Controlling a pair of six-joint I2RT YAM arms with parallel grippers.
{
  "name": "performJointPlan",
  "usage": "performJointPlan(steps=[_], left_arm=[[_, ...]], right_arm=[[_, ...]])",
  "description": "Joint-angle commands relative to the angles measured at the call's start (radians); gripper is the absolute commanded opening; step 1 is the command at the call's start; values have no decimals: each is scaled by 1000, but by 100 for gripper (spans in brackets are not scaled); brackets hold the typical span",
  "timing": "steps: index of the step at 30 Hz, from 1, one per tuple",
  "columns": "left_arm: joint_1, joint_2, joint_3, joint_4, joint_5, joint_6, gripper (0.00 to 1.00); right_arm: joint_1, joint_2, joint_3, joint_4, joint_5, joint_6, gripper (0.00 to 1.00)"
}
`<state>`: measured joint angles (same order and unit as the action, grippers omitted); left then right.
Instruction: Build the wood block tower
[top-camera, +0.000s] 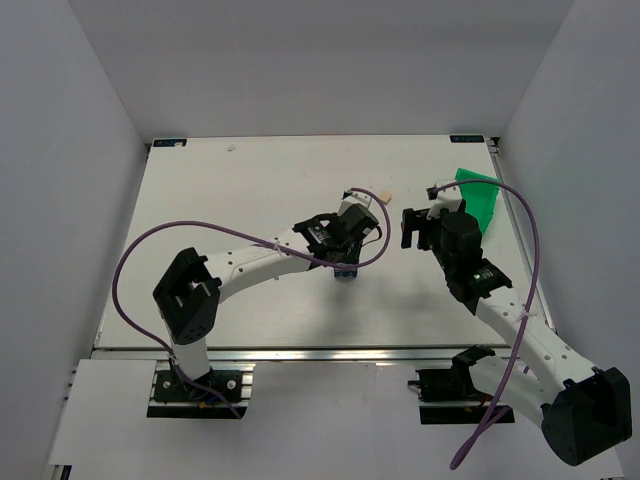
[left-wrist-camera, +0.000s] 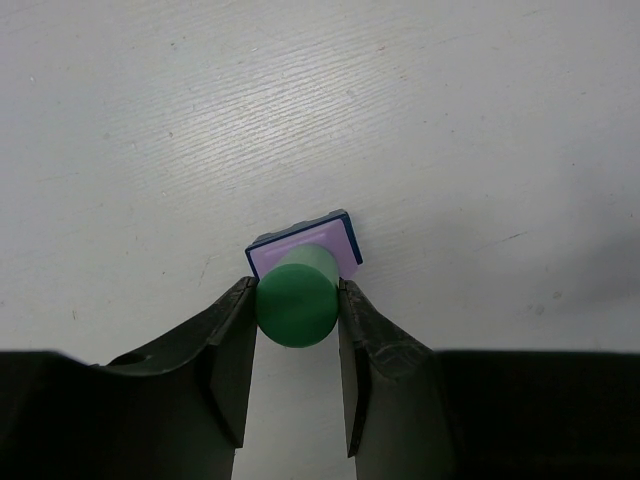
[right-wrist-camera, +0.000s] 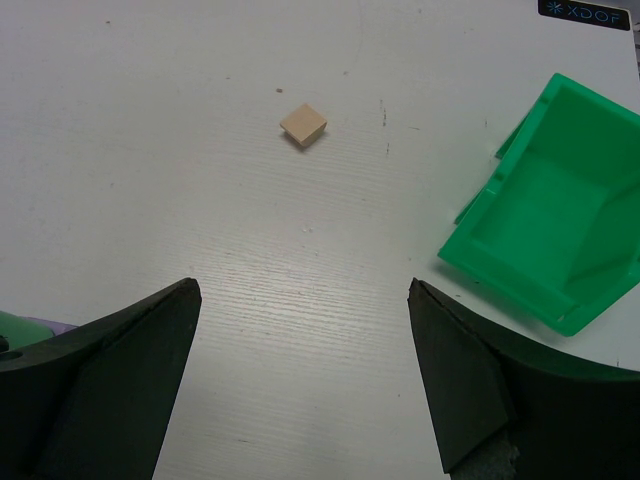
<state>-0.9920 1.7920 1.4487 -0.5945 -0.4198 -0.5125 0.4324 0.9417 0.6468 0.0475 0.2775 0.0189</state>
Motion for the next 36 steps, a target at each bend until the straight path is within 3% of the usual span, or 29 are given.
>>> performJointPlan(steps=[1, 9, 21, 36], left_arm=[[-8, -13, 30, 9, -19, 8, 28], [-8, -16, 33, 1, -16, 8, 30], [-11, -33, 19, 7, -11, 9, 50], [-13, -43, 16, 21, 10, 23, 59]], right_arm=[[0, -3, 13, 35, -9, -7, 89], [0, -4, 11, 35, -11, -8, 90], [0, -4, 11, 32, -12, -11, 90], [0, -4, 10, 38, -11, -13, 89]])
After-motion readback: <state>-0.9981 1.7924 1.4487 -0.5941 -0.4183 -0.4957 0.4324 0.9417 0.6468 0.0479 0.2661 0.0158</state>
